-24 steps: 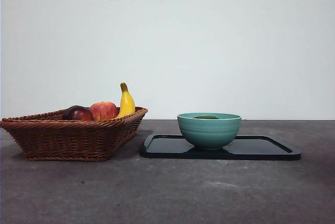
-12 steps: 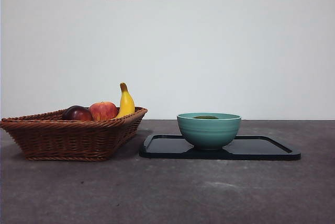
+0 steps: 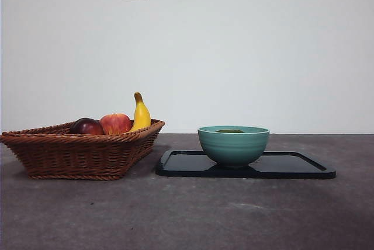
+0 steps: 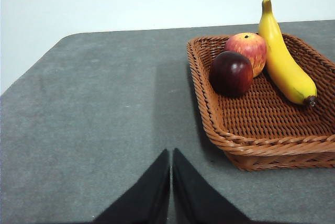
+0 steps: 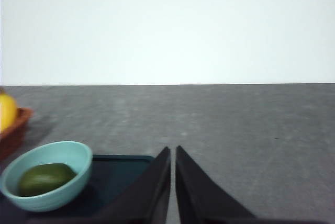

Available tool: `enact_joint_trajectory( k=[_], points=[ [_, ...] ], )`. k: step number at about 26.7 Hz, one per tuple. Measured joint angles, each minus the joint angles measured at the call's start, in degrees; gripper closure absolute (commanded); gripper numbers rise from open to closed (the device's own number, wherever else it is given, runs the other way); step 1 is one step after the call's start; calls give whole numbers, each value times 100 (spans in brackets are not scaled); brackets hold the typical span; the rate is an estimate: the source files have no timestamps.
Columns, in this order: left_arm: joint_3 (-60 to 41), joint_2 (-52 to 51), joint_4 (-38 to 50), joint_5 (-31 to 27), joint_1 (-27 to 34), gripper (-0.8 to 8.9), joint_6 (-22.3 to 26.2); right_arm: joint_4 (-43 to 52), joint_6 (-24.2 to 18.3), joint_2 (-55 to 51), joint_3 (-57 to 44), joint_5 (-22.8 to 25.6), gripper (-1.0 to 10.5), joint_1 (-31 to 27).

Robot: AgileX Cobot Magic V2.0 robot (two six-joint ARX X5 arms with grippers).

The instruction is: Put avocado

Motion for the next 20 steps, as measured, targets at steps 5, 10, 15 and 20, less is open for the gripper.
enact_joint_trajectory(
  k=[5,10,15,20],
  points=[
    [0,0,0,2,0,806,0,162,22,-522,-728,232,940,-4],
    [0,0,-2,2,0,806,0,168,142,-726,-1086,236,940,-79],
    [0,0,0,2,0,806,2,-116,278,-726,-1172,332,940,-146],
    [0,0,0,2,0,806,0,-474,319,-721,-1167,387,940,-184]
  ],
)
